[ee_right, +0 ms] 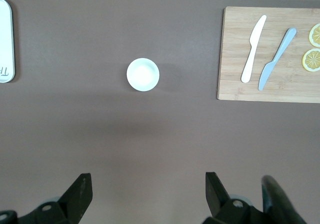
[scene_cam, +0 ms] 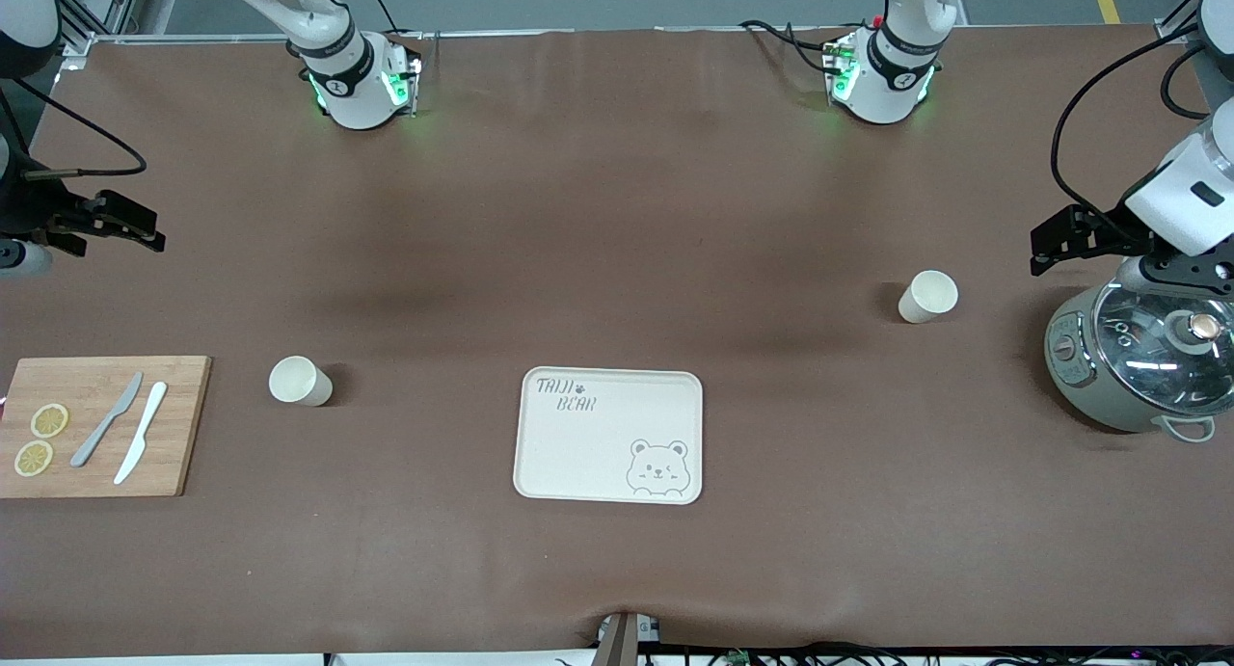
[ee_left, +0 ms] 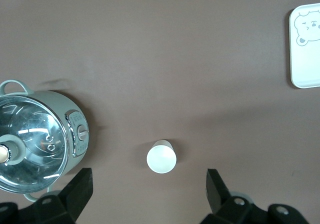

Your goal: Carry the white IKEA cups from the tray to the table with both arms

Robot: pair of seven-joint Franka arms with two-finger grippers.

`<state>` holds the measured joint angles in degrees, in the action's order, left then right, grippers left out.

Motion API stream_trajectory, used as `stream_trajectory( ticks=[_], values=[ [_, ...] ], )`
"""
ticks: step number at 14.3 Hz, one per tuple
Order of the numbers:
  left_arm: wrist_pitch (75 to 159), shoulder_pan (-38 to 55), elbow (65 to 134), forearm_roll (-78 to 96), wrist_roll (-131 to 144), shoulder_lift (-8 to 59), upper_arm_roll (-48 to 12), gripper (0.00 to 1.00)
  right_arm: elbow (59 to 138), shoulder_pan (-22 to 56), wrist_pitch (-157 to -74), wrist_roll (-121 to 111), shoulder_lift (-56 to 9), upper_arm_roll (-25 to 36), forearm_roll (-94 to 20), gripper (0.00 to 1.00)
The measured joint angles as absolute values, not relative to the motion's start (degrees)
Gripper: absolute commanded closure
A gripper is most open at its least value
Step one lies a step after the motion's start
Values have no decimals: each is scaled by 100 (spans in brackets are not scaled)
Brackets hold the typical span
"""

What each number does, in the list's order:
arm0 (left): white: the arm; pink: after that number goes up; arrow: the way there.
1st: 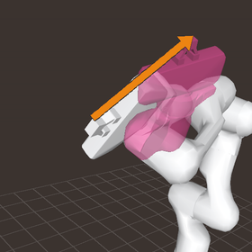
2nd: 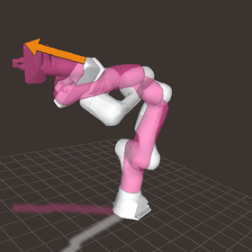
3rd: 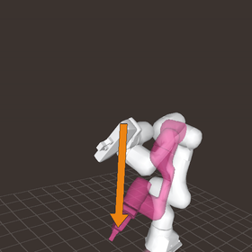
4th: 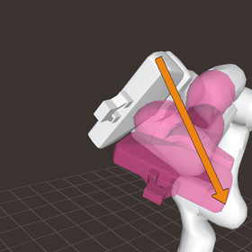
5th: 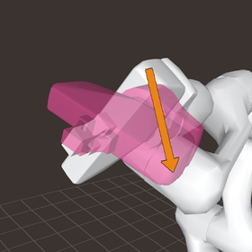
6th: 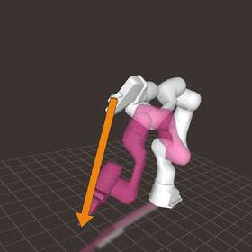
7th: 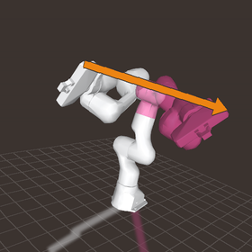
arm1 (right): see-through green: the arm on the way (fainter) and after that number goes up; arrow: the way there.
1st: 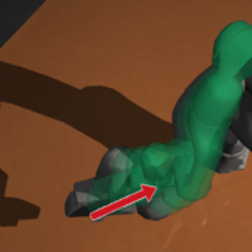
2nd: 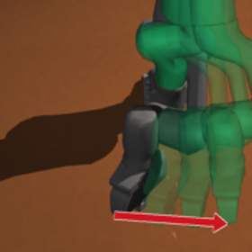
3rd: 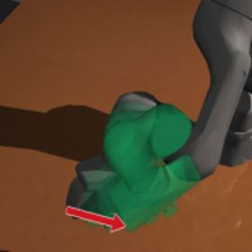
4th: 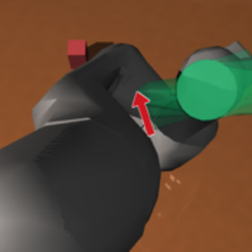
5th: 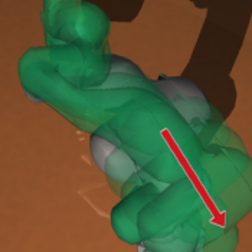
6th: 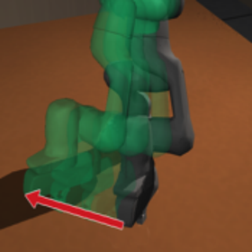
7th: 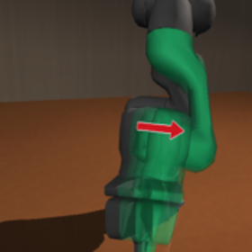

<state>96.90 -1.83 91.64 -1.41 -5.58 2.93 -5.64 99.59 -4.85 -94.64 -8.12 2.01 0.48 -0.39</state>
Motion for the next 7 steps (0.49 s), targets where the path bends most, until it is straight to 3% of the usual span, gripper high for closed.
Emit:
stream_trajectory(
  ticks=[7],
  values=[
    [9573, -182, 9162, -141, -558, 293, -564, 0, 9959, -485, -9466, -812, 200, 44, -28, 0]
  ],
)
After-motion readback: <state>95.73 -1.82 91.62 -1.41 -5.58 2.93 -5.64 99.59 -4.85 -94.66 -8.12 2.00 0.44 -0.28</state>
